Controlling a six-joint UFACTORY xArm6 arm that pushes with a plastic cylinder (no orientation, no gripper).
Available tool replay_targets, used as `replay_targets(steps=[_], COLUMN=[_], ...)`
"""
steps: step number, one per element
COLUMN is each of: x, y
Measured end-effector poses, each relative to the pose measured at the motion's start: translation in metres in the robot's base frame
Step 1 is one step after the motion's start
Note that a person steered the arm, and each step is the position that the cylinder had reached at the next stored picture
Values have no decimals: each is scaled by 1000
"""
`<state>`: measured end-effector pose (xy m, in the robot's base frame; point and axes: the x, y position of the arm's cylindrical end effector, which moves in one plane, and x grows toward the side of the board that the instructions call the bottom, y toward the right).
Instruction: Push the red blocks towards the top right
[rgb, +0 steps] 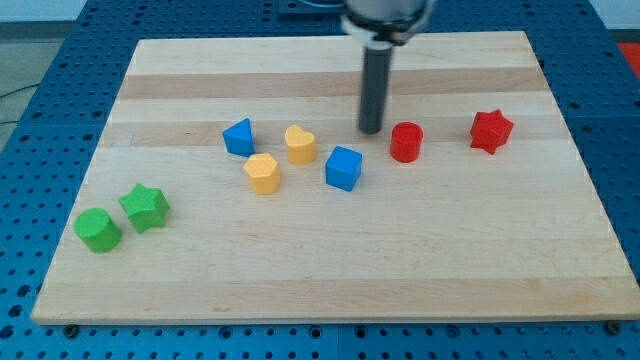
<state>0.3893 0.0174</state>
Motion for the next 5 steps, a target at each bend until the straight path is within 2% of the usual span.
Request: replay_targets(steps=[1, 2, 3, 4, 5], x=[44, 41, 34, 54, 55], y=[23, 100, 123, 78, 73])
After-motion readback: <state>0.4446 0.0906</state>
